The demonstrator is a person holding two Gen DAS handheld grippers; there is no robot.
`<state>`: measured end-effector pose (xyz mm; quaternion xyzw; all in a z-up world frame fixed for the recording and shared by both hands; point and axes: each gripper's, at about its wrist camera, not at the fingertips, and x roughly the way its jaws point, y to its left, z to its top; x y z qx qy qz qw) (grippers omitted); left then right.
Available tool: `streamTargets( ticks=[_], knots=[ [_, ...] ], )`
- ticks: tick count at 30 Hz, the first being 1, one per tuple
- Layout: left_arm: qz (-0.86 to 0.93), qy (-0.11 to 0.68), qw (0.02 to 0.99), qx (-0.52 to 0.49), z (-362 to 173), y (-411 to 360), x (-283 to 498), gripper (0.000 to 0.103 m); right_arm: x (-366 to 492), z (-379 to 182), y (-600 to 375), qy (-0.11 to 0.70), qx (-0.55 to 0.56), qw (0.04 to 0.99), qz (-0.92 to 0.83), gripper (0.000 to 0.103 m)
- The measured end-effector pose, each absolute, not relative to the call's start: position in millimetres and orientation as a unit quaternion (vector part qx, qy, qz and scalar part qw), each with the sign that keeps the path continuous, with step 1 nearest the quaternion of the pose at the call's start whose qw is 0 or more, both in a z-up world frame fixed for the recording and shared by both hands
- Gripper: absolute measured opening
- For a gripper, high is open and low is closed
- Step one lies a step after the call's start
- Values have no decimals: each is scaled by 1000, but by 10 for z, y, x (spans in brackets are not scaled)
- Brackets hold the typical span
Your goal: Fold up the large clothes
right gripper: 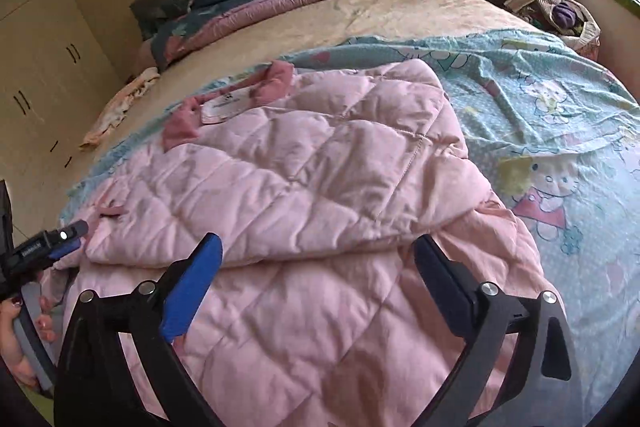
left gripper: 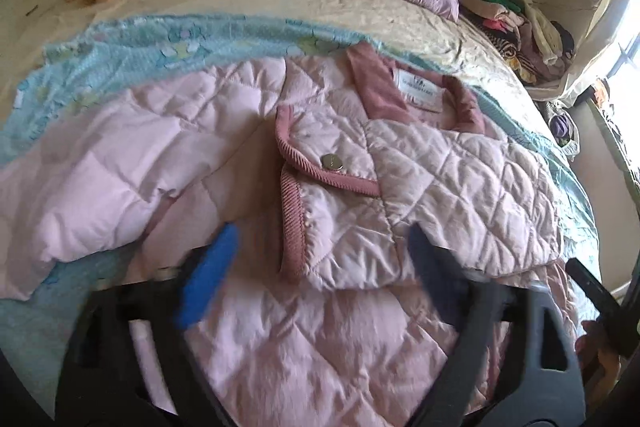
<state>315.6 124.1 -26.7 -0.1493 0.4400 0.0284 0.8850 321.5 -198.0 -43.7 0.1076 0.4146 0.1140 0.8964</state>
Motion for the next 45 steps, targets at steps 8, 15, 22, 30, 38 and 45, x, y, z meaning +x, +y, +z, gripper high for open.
streamTargets(
  ticks=[8,15,22,30,38,45],
  knots=[
    [43,425,890,-160,-68,1239,2903,94,2865,-178,-1870,392,92,907,127,99],
    [56,418,891,-168,-14,1318,2627,94,2662,17,-1691,380,83,911,138,99],
    [72,407,893,-179,36,1497,2379,94,2519,220,-1470,364,72,915,156,99],
    [82,402,891,-193,81,1685,2167,94,2409,352,-1159,356,55,915,179,99],
    [98,388,894,-201,127,1903,1991,94,2336,442,-854,350,38,914,203,99],
    [115,379,892,-216,121,2108,1837,94,2321,489,-534,348,22,910,226,99]
  ],
)
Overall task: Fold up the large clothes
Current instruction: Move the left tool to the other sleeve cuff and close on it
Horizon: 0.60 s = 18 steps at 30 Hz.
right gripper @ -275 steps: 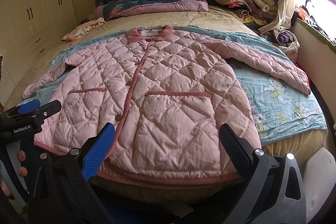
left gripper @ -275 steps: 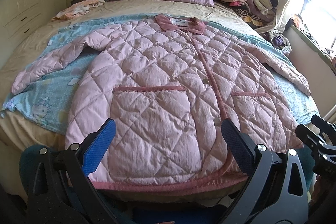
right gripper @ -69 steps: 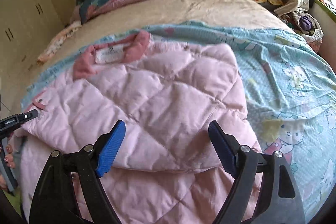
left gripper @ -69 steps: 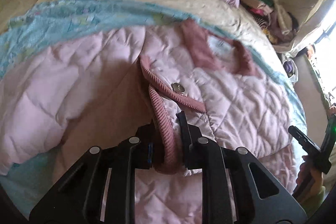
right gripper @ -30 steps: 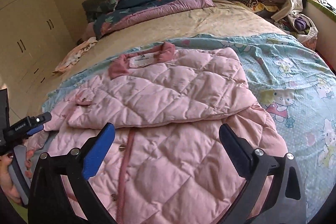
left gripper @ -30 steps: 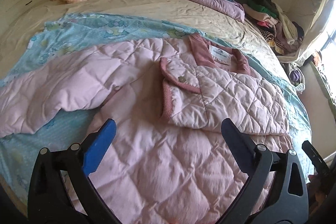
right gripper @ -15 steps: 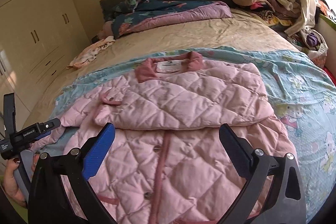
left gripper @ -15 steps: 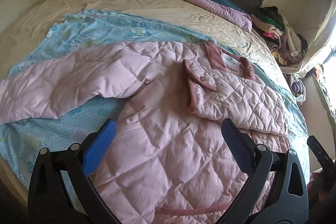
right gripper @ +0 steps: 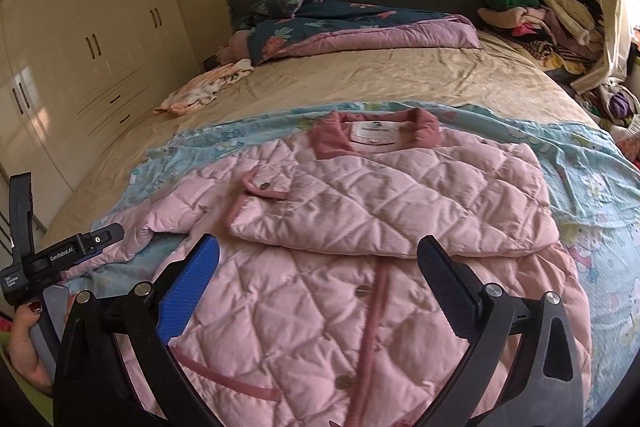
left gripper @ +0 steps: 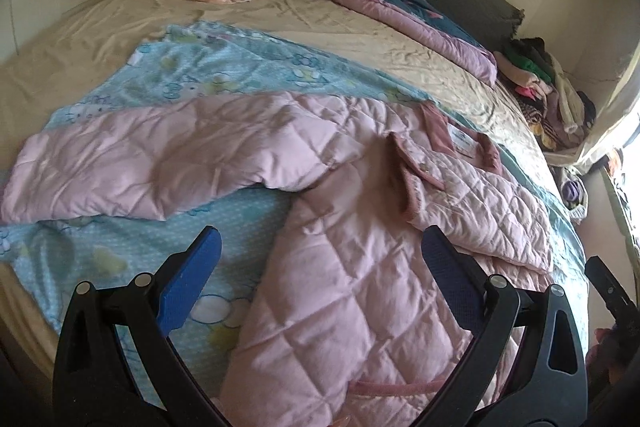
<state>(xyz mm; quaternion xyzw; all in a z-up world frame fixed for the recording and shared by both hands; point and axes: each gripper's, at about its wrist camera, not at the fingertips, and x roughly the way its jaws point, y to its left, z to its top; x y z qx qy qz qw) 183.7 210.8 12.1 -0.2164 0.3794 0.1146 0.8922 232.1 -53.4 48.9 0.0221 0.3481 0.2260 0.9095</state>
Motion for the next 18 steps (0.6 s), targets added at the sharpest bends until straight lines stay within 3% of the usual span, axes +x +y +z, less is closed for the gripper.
streamTargets(
  ticks=[18],
  knots=[
    [180,369,874,-259,-46,2810,1495,94,2226,516,517,348,-42,886,304,99]
  ],
)
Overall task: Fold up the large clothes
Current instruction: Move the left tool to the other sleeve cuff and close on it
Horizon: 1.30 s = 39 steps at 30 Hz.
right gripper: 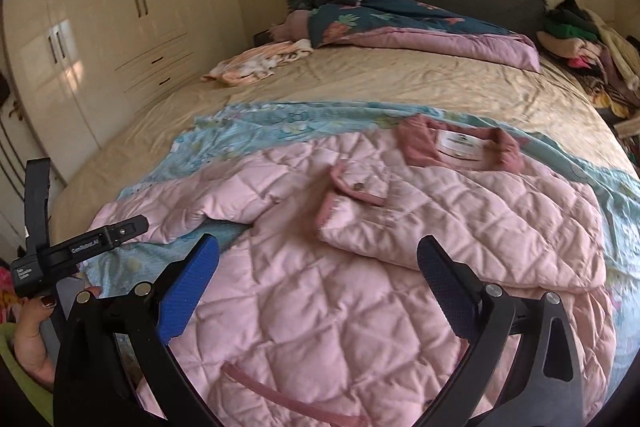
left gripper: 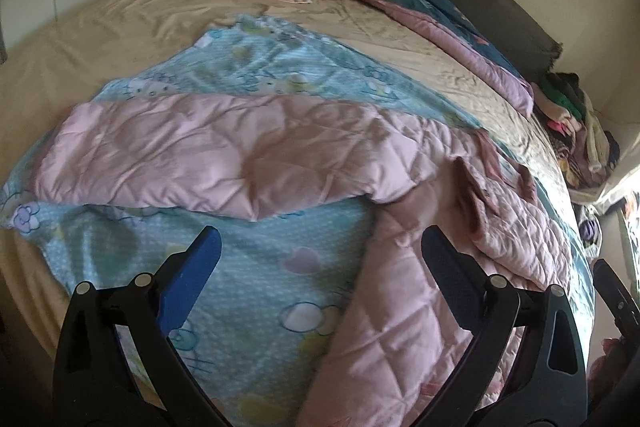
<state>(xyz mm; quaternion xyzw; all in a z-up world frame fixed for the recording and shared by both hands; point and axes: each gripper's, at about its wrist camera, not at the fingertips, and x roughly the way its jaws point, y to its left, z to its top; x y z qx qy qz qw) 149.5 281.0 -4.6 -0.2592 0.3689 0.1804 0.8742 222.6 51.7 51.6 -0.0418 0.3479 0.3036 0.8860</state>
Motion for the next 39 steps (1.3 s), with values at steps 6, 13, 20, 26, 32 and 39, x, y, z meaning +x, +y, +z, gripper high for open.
streamTargets(
  ticks=[6,13,20,26,32,39],
  knots=[
    [202,371,863,-279,-155,3047,1412,94,2180,509,892,346,-65,875,331,99],
    [221,372,850,-301,-296,3279,1340,94,2140,439,1258,351,-85,862,355,99],
    [239,370,838,-322,-418,3485,1273,94,2105,357,1509,354,-100,853,370,99],
    [256,364,825,-350,-506,3709,1186,94,2127,295,1634,358,-105,849,374,99],
    [281,358,807,-377,-637,3971,1127,94,2146,266,1705,358,-105,847,379,99],
    [328,331,787,-405,-699,4294,1022,92,2164,228,1716,360,-104,847,377,99]
  ],
)
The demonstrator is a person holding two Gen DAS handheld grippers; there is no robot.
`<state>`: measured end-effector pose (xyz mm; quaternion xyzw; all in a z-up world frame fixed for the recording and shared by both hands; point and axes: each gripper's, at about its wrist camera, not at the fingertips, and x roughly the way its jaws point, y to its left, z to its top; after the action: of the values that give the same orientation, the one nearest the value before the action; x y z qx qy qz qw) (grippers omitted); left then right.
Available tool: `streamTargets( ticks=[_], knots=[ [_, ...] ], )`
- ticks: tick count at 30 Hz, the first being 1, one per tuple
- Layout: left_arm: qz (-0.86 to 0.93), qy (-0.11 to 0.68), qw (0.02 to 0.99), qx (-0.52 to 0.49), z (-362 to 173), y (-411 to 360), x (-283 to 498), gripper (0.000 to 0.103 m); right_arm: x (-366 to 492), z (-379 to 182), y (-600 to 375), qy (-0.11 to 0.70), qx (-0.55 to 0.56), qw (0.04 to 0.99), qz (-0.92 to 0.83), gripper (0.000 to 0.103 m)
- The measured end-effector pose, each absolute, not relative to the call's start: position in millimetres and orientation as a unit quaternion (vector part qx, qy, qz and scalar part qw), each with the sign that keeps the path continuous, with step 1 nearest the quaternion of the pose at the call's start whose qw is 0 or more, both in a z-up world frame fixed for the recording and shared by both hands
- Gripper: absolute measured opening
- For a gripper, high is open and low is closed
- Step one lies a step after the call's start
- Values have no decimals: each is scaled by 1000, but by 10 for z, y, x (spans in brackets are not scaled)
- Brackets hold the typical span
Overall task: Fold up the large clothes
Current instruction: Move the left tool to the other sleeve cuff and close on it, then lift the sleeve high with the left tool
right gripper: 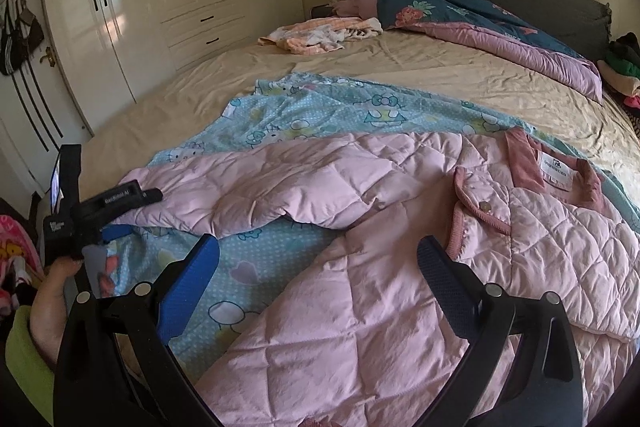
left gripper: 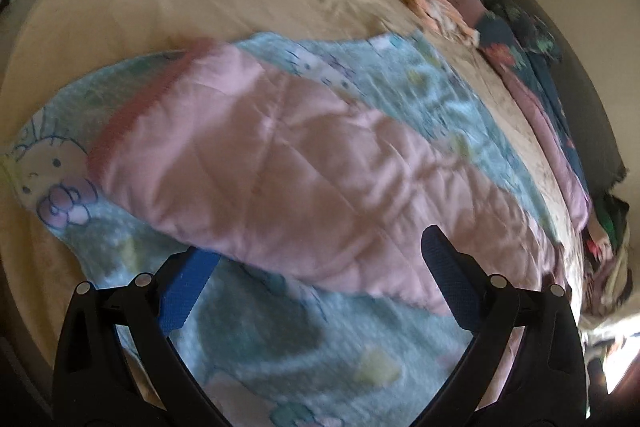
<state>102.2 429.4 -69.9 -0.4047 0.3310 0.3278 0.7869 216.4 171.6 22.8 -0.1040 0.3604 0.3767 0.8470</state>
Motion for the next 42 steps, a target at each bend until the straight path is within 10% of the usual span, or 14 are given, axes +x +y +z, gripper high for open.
streamTargets(
  ticks=[13,42],
  knots=[
    [356,276,799,-399,-563,4585,861,17,2216,202,1528,362,-89,852,368,98],
    [235,171,935,-203,1553,3098,1576,5,2088,759,69,313,10,902,297,98]
  ],
)
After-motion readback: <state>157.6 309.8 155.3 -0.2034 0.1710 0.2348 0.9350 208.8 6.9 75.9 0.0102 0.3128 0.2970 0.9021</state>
